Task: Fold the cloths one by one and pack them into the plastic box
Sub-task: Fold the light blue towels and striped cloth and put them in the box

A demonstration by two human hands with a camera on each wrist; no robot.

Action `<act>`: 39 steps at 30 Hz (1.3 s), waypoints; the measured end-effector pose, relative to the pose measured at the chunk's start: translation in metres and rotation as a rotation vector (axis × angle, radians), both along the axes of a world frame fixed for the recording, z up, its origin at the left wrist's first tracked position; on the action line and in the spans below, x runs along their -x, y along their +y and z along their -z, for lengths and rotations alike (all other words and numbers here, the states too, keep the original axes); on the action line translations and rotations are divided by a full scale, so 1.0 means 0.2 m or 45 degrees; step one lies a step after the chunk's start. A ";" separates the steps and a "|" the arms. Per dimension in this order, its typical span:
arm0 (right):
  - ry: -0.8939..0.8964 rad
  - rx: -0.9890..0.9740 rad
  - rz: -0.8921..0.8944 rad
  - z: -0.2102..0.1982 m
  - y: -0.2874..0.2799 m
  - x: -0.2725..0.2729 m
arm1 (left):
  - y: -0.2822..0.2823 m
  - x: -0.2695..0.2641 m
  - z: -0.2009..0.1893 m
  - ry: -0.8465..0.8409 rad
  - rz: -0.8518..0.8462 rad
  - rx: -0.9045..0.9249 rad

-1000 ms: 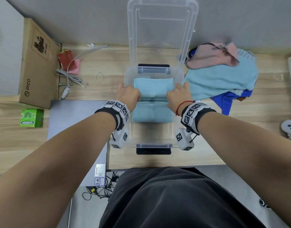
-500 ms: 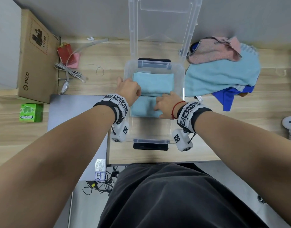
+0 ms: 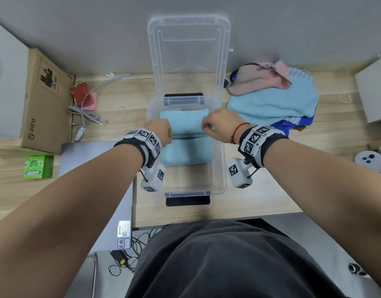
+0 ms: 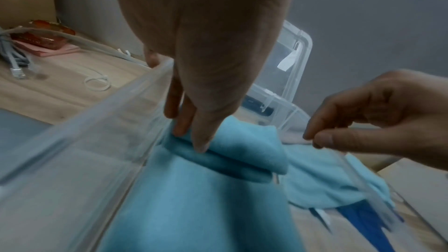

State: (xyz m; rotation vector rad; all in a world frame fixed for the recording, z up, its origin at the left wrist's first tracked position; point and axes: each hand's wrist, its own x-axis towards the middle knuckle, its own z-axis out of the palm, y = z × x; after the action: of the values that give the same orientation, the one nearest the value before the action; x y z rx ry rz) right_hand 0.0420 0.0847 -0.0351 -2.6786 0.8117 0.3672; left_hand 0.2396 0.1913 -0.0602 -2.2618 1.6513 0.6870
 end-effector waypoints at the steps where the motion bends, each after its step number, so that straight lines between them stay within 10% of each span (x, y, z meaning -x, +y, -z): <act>1: -0.067 0.001 0.062 -0.02 -0.04 0.03 | -0.03 0.02 -0.03 -0.083 -0.015 -0.004; 5: -0.206 0.064 0.276 -0.06 -0.22 0.20 | -0.20 0.15 -0.16 -0.285 -0.018 0.113; 11: -0.003 0.092 0.497 0.05 -0.46 0.57 | -0.43 0.43 -0.24 -0.039 0.005 0.265; 18: 0.429 -0.006 0.217 0.22 -0.57 0.94 | -0.63 0.80 -0.09 0.227 -0.012 0.348; 32: 0.406 0.111 -0.022 0.32 -0.75 1.12 | -0.78 1.12 0.05 0.307 -0.030 0.182; 39: -0.257 -0.079 0.271 0.15 -0.80 1.06 | -0.73 1.16 0.00 0.315 -0.113 0.208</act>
State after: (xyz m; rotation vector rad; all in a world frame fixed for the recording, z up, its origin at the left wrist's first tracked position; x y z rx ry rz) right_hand -0.1710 -0.0761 -0.0649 -2.4904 0.9921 0.0685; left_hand 0.0077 0.0457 -0.0608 -2.4608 1.7842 0.9167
